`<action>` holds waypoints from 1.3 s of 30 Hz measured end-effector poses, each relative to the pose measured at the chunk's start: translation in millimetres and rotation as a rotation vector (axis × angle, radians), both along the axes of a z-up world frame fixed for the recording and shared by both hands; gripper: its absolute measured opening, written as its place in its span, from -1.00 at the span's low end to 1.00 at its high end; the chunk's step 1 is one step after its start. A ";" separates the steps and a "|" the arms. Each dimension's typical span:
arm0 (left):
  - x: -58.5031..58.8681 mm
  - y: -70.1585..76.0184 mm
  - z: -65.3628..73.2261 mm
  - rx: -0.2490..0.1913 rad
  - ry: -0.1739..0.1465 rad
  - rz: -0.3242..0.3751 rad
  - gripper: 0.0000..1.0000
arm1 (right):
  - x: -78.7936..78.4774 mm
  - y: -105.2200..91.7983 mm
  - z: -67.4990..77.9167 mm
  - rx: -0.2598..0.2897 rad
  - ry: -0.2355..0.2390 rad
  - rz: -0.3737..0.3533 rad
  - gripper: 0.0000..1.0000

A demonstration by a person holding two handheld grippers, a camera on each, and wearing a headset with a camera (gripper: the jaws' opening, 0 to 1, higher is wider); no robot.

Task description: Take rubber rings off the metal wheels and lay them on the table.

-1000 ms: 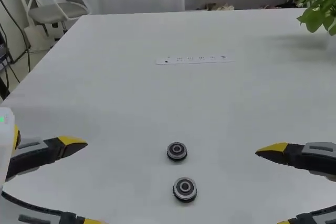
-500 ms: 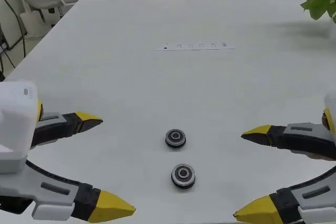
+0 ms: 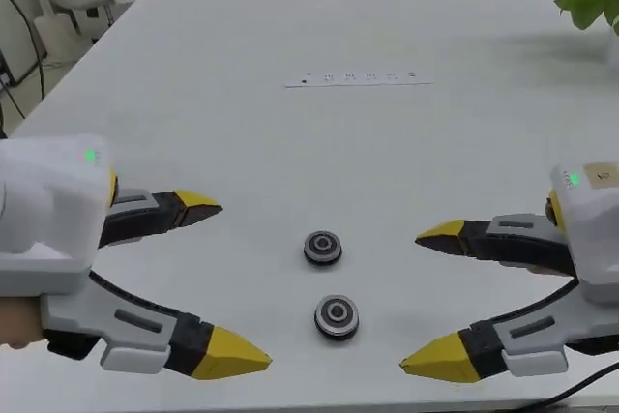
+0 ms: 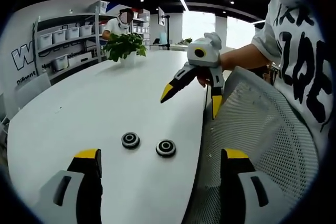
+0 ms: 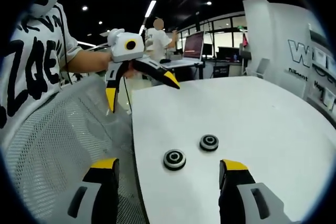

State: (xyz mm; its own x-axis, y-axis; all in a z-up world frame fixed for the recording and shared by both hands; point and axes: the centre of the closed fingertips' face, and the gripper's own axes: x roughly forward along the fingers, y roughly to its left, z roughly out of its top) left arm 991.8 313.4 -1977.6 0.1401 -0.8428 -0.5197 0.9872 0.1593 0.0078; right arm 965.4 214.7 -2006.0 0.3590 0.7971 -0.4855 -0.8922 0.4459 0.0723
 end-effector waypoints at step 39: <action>-0.6 -48.1 -46.0 0.055 0.063 -0.170 0.19 | 22.3 21.7 -41.6 -0.044 0.007 0.126 -0.17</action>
